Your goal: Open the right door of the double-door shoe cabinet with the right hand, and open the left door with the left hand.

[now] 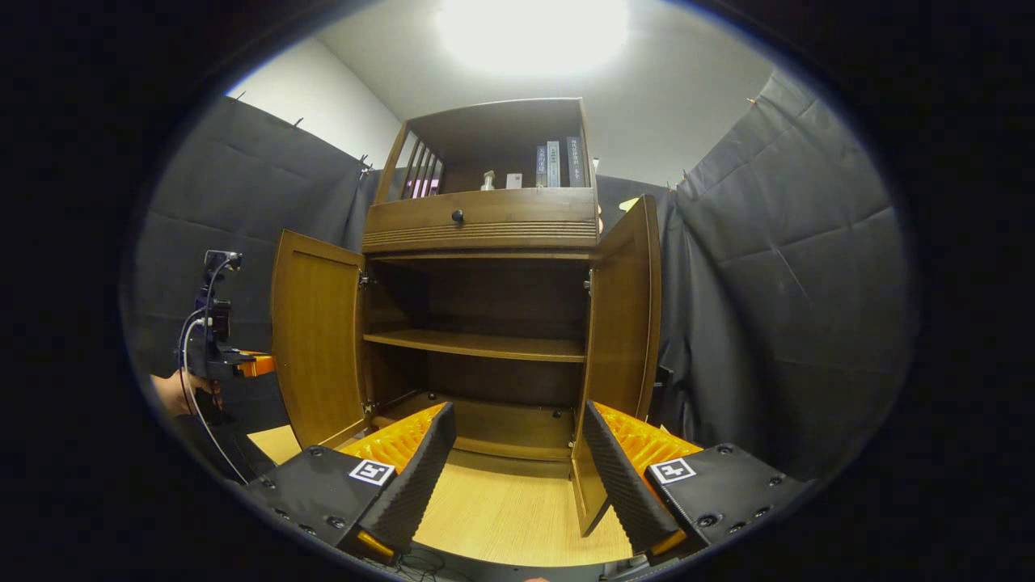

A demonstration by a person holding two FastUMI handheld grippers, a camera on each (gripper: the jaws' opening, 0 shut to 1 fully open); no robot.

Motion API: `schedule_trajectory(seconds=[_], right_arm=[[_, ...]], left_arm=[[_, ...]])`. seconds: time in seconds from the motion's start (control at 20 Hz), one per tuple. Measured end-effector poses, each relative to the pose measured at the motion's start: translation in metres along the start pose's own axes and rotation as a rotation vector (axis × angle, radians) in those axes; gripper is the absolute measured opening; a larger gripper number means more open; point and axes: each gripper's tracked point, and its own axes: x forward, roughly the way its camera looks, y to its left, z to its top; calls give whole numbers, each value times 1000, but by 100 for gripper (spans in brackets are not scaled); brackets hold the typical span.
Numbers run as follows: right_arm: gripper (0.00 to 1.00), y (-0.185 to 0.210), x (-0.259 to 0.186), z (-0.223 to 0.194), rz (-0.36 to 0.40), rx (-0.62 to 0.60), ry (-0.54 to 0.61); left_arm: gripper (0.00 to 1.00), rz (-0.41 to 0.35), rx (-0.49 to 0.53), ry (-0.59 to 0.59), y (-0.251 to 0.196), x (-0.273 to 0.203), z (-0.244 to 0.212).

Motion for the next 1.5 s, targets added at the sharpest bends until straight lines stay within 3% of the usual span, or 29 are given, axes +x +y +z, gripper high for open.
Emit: schedule_trajectory(seconds=[0.1, 0.15, 0.2, 0.35, 0.4, 0.45, 0.6, 0.65, 0.7, 1.0, 1.05, 1.2, 1.3, 1.45, 1.5], right_arm=[[99, 3, -4, 2, 3, 7, -6], [99, 4, -6, 3, 4, 11, -9], [99, 5, -7, 4, 4, 12, -11], [99, 6, -15, 6, -8, 16, -17], [94, 7, -18, 5, -12, 18, -16], [100, 5, -22, 5, -20, 20, -15], [94, 5, -32, 7, -32, 28, -15], [99, 4, -35, 8, -39, 27, -20], [94, 2, -38, 9, -49, 25, -21], [94, -7, -50, 10, -79, 28, -21], [99, -9, -50, 9, -82, 31, -18], [94, -12, -52, 9, -82, 46, -16], [94, -14, -54, 11, -84, 40, -19], [99, -20, -58, 12, -88, 35, -23], [94, -22, -59, 12, -90, 37, -24]], left_arm=[[9, 11, -1, -13, 12, -15, 4], [14, 4, -8, -14, 13, -23, 7], [5, 5, -4, -21, 16, -31, 10], [11, -11, 12, -51, 14, -57, 25], [13, -23, 6, -59, 9, -67, 28], [14, -38, -5, -67, 5, -78, 32], [14, -67, -18, -82, -2, -108, 40], [14, -76, -22, -87, -3, -119, 44], [14, -83, -23, -89, -4, -128, 46], [14, -116, -29, -91, -14, -170, 48], [14, -117, -26, -87, -14, -174, 46], [31, -103, -14, -80, -16, -178, 45], [32, -96, -12, -88, -19, -182, 49], [83, -86, -18, -122, -22, -185, 58], [100, -75, -17, -130, -21, -188, 61]])
